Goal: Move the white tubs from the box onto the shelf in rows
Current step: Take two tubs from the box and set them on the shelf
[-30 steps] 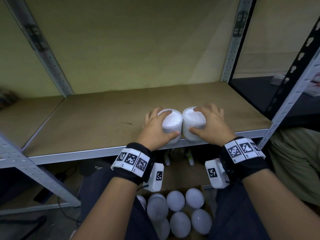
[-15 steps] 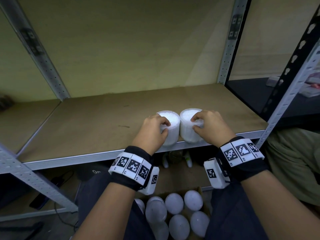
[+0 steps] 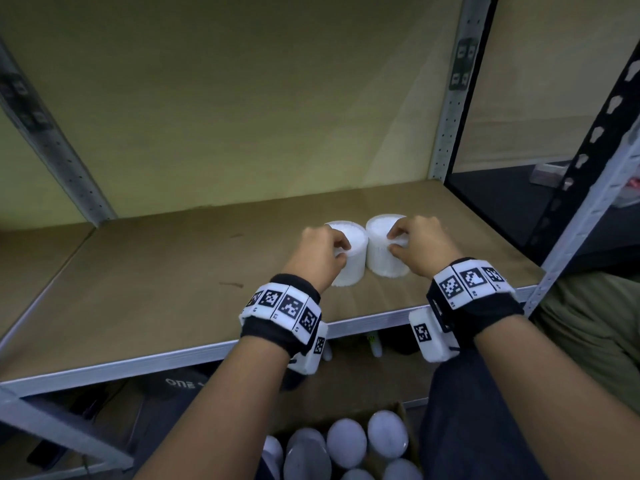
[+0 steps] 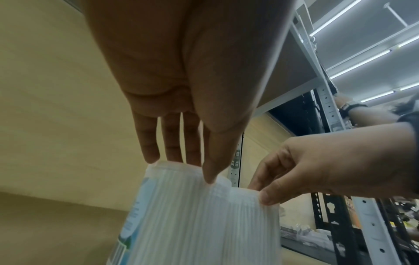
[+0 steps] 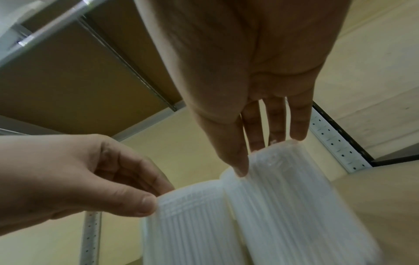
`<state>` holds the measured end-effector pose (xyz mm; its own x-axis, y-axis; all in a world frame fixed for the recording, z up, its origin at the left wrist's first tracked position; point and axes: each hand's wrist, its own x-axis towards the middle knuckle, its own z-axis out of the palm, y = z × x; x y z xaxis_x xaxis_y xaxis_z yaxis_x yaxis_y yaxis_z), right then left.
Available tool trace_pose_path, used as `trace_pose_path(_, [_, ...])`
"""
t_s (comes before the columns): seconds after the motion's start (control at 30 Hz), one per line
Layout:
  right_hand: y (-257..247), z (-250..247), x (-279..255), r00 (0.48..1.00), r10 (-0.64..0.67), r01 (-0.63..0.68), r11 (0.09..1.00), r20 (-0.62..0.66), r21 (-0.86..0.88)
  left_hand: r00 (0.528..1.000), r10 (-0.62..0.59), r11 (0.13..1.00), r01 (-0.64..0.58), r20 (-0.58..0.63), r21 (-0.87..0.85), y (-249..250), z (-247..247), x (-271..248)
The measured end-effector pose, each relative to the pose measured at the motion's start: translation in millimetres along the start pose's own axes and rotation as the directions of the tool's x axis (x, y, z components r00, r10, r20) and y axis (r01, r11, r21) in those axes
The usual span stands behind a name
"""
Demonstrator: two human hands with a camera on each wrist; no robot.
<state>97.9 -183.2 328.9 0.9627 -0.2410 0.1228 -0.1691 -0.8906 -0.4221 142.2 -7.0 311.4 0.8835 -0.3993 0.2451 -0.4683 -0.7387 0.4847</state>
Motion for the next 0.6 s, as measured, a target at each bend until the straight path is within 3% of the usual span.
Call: trace_pose_path(0.6, [22,6,149,0.997,0.073,-0.073,0.996,-0.003,-0.06,0.995,-0.069,0.997,0.07,0.074,-0.023,-13,32,160])
